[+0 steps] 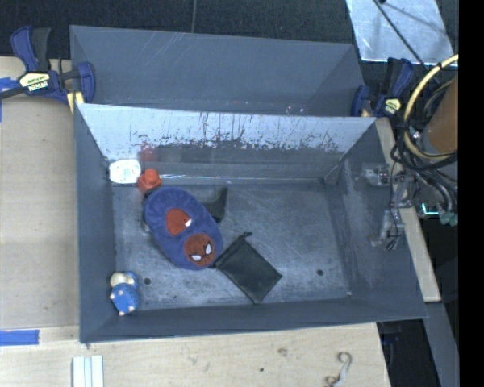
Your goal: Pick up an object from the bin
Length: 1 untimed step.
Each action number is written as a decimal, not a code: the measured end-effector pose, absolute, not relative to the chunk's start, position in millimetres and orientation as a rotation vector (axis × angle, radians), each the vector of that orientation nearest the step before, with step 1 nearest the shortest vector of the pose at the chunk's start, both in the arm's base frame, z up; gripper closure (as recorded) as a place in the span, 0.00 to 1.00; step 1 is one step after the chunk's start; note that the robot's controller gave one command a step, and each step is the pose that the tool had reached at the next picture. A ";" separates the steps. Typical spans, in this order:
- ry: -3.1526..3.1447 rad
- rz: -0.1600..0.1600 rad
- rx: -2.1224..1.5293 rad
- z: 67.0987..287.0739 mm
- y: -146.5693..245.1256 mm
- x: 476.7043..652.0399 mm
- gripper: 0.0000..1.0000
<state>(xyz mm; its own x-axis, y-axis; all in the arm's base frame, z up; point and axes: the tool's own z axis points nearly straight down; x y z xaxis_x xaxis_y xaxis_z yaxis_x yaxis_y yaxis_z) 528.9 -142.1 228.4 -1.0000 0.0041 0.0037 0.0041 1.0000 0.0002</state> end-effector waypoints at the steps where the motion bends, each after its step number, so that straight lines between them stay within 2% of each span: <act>1: -3.132 -0.004 0.135 104.4 -100.0 484.3 0.00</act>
Offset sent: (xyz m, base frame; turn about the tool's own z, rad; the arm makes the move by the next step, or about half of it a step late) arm -0.0424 0.0411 -0.1201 -0.0921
